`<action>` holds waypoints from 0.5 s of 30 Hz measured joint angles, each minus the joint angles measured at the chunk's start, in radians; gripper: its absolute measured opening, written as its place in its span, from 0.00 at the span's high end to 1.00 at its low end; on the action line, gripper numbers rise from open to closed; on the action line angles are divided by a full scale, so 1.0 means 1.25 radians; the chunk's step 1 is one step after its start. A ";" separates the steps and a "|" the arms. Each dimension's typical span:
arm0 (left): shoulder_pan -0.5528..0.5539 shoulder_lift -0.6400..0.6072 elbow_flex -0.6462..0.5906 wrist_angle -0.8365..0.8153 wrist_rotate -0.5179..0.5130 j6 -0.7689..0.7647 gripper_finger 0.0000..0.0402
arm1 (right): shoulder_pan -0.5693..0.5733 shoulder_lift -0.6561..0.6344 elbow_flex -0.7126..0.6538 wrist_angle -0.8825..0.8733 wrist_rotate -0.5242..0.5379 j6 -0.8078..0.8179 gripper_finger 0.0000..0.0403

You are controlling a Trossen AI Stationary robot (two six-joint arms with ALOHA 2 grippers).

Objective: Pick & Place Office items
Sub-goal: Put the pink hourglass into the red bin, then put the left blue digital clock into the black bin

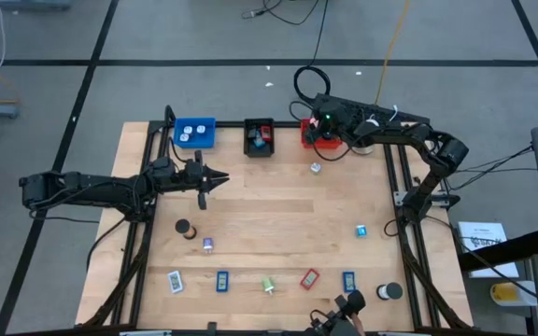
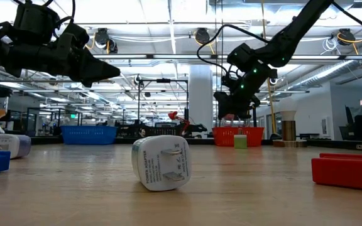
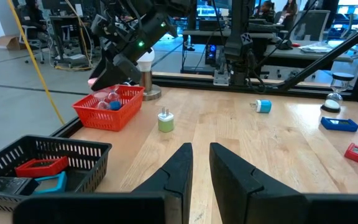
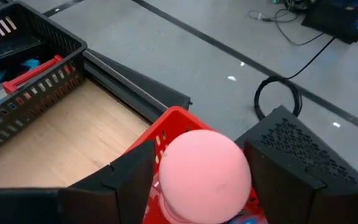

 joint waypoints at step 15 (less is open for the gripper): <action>0.000 0.000 0.000 0.000 0.000 0.000 0.84 | 0.038 -0.154 0.000 -0.054 0.011 -0.058 0.45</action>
